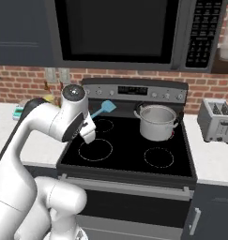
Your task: Put the broccoli and tomato in the pot. Retrieve the spatula and lightly stir the vegetables in the pot.
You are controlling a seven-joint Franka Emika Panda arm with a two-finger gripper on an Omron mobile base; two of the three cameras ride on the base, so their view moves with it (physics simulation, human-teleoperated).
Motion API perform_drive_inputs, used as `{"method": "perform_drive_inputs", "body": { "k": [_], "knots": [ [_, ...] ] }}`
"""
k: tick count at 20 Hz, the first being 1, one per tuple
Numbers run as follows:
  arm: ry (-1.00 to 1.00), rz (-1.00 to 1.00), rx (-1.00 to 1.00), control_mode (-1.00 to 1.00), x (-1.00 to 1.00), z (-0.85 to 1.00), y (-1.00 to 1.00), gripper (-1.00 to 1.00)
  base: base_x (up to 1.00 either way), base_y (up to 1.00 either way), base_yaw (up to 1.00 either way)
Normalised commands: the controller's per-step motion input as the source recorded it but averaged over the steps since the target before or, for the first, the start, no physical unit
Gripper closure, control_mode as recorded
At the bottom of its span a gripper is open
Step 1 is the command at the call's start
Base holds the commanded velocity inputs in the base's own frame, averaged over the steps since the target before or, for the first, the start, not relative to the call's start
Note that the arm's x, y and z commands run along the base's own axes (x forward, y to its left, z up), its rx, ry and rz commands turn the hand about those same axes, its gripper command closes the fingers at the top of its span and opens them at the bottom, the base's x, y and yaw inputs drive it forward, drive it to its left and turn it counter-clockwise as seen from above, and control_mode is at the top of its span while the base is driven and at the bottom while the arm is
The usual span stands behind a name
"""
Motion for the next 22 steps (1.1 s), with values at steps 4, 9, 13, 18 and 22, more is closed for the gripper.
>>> {"method": "perform_drive_inputs", "body": {
  "k": [4,9,13,18,22],
  "knots": [
    [0.0,0.0,0.0,1.0,0.0,0.0,0.0,1.0,0.06,-0.84,0.13],
    [0.0,0.0,0.0,1.0,0.0,0.0,0.0,1.0,0.23,-0.76,0.25],
    [0.0,0.0,0.0,1.0,0.0,0.0,0.0,1.0,0.23,-0.5,0.29],
    [0.0,0.0,0.0,1.0,0.0,0.0,0.0,1.0,0.66,-0.27,0.12],
    [0.0,0.0,0.0,1.0,0.0,0.0,0.0,1.0,0.71,-0.15,0.0]
  ]
}}
